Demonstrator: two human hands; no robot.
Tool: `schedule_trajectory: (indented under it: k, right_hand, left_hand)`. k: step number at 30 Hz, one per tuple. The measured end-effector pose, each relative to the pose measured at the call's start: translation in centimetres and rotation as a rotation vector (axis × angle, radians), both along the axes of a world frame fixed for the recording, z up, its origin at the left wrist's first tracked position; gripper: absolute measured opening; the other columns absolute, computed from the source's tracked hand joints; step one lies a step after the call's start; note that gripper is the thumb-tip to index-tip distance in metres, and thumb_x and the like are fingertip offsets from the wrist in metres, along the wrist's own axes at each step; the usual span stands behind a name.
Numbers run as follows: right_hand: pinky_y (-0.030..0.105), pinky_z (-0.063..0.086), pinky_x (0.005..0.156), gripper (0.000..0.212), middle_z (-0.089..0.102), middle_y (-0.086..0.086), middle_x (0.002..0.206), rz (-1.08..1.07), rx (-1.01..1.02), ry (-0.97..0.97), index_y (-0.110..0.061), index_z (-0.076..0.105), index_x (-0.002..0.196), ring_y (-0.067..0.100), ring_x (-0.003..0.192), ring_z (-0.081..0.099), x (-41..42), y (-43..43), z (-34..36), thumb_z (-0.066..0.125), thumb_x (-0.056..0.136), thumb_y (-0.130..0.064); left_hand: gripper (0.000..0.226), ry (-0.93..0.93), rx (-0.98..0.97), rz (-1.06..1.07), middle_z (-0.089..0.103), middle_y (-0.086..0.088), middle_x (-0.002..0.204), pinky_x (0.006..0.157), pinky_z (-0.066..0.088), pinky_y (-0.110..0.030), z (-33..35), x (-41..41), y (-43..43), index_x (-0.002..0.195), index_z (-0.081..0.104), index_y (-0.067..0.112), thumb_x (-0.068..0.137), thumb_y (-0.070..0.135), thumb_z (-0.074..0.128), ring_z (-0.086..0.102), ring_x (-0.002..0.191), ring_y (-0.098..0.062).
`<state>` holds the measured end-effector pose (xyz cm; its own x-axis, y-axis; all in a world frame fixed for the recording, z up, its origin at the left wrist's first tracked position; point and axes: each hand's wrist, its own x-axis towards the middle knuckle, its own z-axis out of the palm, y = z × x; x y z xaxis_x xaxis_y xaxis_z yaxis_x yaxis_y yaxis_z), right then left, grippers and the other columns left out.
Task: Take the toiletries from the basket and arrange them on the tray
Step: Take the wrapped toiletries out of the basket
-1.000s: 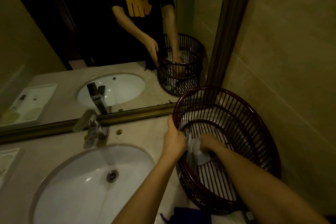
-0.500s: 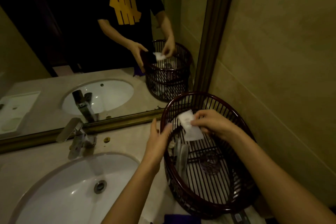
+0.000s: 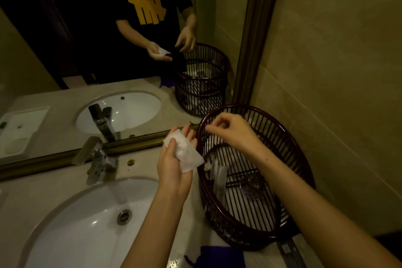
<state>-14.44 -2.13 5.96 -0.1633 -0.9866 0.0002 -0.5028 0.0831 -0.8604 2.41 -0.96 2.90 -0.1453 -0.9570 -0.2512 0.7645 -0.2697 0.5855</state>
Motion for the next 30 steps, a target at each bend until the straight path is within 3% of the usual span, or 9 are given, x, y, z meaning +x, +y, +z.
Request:
schedule_trajectory:
  k: [3,5,8,12,16,22,25,28,30]
  right_hand:
    - [0.022,0.044,0.059,0.016,0.066,-0.007,0.075,-0.056,0.142,0.155,-0.023,0.07,0.084,0.007,0.071,0.061,-3.0,-1.3,-2.9,0.072,0.09,-0.038]
    - [0.03,0.055,0.065,0.015,0.068,-0.002,0.081,0.01,0.377,0.273,-0.018,0.07,0.086,0.013,0.077,0.066,-3.6,-1.9,-6.2,0.069,0.093,-0.031]
    - [0.043,0.059,0.093,0.025,0.072,0.015,0.112,0.237,0.66,0.415,-0.006,0.07,0.115,0.03,0.107,0.07,-2.2,-1.7,-11.1,0.062,0.097,-0.022]
    - [0.038,0.052,0.103,0.046,0.056,0.013,0.143,0.557,0.827,0.473,-0.012,0.05,0.146,0.031,0.126,0.059,0.9,-0.9,-14.9,0.056,0.101,-0.016]
    - [0.04,0.047,0.11,0.055,0.05,0.022,0.148,0.456,0.793,0.624,-0.006,0.043,0.15,0.034,0.13,0.055,2.5,-1.1,-17.3,0.059,0.1,-0.02]
    - [0.041,0.058,0.092,0.022,0.071,0.009,0.108,0.182,0.597,0.406,-0.006,0.071,0.113,0.028,0.107,0.068,-0.5,-3.0,-12.4,0.063,0.095,-0.017]
    - [0.024,0.052,0.067,0.009,0.069,0.001,0.088,0.109,0.398,0.237,-0.015,0.07,0.099,0.012,0.084,0.066,-2.6,-2.1,-6.3,0.066,0.091,-0.014]
    - [0.014,0.039,0.046,0.022,0.061,-0.009,0.063,0.033,0.156,0.045,-0.02,0.058,0.101,-0.004,0.051,0.054,-2.9,1.3,-0.5,0.074,0.085,-0.017]
    - [0.013,0.045,0.051,0.029,0.067,-0.008,0.071,0.137,0.088,-0.089,-0.019,0.058,0.104,-0.002,0.057,0.061,-1.7,3.6,2.6,0.077,0.083,-0.015]
  left_hand:
    - [0.035,0.124,0.103,-0.029,0.065,-0.013,0.113,0.084,0.055,-0.036,-0.8,1.2,0.0,0.134,0.052,0.01,0.103,0.016,0.036,0.065,0.1,-0.024]
    - [0.031,0.098,0.144,-0.052,0.058,-0.006,0.084,0.053,0.047,-0.024,-1.5,1.8,0.3,0.13,0.05,0.012,0.103,0.018,0.037,0.054,0.065,-0.014]
    - [0.029,0.081,0.177,-0.072,0.047,0.0,0.068,0.04,0.034,-0.02,-2.2,2.5,0.6,0.128,0.049,0.012,0.104,0.023,0.037,0.039,0.047,-0.009]
    - [0.023,0.058,0.182,-0.103,0.046,0.002,0.065,0.037,0.033,-0.02,-2.5,3.1,1.0,0.119,0.053,0.014,0.103,0.026,0.041,0.036,0.045,-0.008]
    - [0.025,0.048,0.202,-0.13,0.047,-0.001,0.071,0.038,0.034,-0.02,-2.7,3.4,1.6,0.121,0.052,0.012,0.103,0.025,0.04,0.038,0.047,-0.009]
    - [0.029,0.124,0.216,-0.225,0.051,-0.005,0.076,0.042,0.037,-0.022,-2.5,2.9,1.5,0.117,0.055,0.01,0.098,0.03,0.046,0.046,0.052,-0.013]
    - [0.031,0.161,0.202,-0.27,0.053,-0.007,0.078,0.046,0.039,-0.024,-1.6,2.2,1.0,0.11,0.061,0.009,0.093,0.033,0.052,0.05,0.057,-0.015]
    - [0.035,0.148,0.153,-0.324,0.057,-0.008,0.079,0.051,0.043,-0.026,-0.8,1.2,0.3,0.103,0.068,0.008,0.089,0.038,0.058,0.052,0.061,-0.018]
    - [0.05,0.096,0.116,-0.342,0.06,-0.013,0.091,0.063,0.049,-0.033,-0.2,0.2,0.0,0.124,0.061,0.007,0.09,0.044,0.061,0.057,0.071,-0.022]
